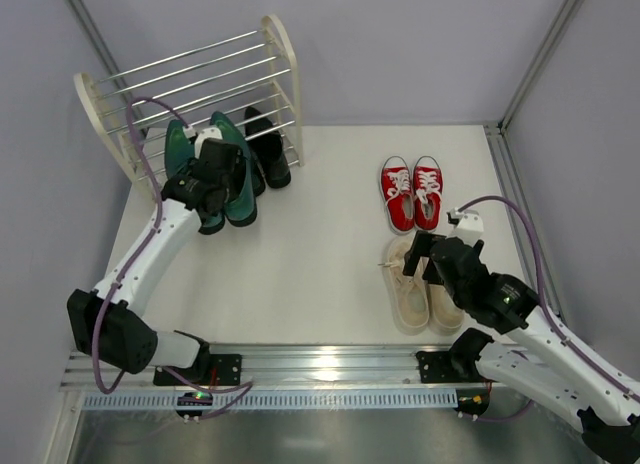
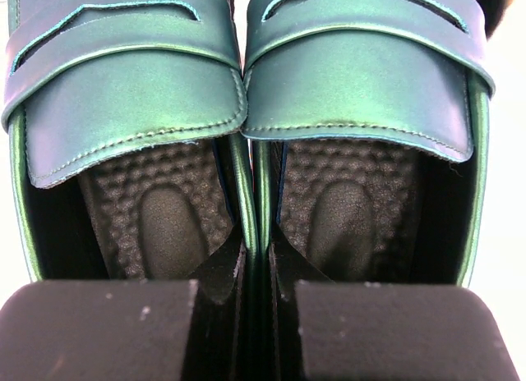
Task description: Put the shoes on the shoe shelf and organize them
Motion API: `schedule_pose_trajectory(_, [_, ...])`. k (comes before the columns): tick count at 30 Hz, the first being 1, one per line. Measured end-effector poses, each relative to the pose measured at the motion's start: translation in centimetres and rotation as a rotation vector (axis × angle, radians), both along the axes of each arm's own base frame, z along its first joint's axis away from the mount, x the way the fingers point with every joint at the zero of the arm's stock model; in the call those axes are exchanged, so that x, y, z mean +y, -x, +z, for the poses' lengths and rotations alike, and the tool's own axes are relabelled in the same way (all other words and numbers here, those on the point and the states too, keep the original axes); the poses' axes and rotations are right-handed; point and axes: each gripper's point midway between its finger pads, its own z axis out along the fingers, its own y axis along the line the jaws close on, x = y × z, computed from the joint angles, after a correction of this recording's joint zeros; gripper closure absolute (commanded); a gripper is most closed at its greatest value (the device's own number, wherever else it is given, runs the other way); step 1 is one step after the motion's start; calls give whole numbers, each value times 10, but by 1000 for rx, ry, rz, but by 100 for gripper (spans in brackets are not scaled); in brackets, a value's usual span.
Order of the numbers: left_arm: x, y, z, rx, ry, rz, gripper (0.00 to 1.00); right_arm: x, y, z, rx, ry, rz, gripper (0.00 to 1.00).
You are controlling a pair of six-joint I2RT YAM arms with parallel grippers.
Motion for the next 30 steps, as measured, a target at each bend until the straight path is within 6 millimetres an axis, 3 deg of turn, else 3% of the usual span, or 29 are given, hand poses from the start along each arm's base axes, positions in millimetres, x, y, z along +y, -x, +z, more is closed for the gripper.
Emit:
schedule_pose_trajectory(4, [20, -16, -4, 64, -4, 21, 100, 1, -2, 5, -5, 7, 9, 1])
schedule_pose_trajectory(13, [42, -83, 56, -20, 16, 30, 100, 9, -4, -1, 29, 38, 48, 1])
schedule_pose_trajectory(18, [73, -110, 63, -32, 20, 96, 100, 13, -11, 4, 27, 62, 69, 2])
schedule_pose_trajectory(24, [102, -107, 42, 42, -17, 147, 100, 14, -23, 5, 27, 65, 80, 2])
schedule_pose_trajectory(30, [126, -106, 42, 41, -29, 181, 100, 21, -28, 1, 45, 56, 105, 1])
